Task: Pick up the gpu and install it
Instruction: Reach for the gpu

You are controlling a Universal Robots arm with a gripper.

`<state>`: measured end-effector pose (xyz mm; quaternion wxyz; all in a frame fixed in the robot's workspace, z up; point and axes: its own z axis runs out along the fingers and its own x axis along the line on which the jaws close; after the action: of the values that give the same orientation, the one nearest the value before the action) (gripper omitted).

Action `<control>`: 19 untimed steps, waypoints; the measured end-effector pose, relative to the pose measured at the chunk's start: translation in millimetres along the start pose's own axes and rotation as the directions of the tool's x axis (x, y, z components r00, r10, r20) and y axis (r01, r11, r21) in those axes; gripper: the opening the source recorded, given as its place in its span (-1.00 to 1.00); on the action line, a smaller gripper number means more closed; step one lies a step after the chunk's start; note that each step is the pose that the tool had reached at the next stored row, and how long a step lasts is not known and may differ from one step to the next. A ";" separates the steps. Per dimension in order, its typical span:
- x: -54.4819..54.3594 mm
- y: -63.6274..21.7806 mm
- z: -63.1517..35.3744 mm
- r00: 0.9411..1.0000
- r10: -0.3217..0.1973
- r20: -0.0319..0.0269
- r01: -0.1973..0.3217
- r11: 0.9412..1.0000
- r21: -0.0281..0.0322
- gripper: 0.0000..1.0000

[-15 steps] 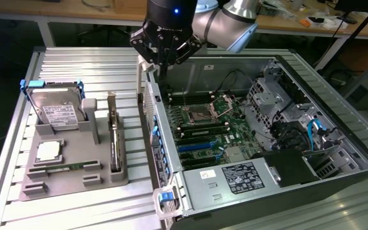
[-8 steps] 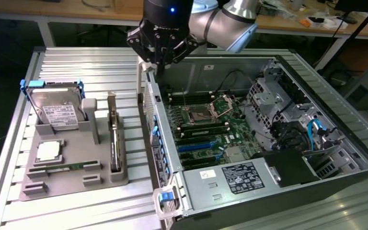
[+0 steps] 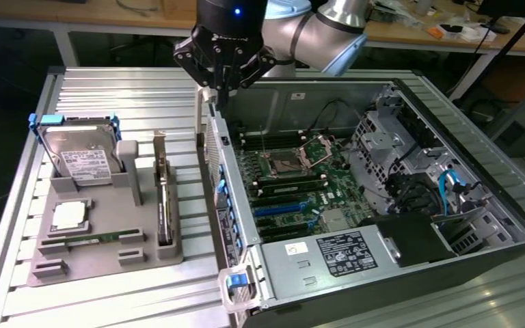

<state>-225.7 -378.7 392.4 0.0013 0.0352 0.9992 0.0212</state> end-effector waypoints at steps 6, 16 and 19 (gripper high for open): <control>7.0 3.4 0.3 1.000 0.002 0.000 -0.002 1.000 0.000 -0.79; 20.2 9.6 0.6 1.000 0.005 0.000 -0.005 1.000 0.000 -0.79; 24.3 11.5 0.7 1.000 0.006 0.000 -0.006 1.000 0.000 -0.79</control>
<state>-249.2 -365.6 392.1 0.0015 0.0383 0.9990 0.0213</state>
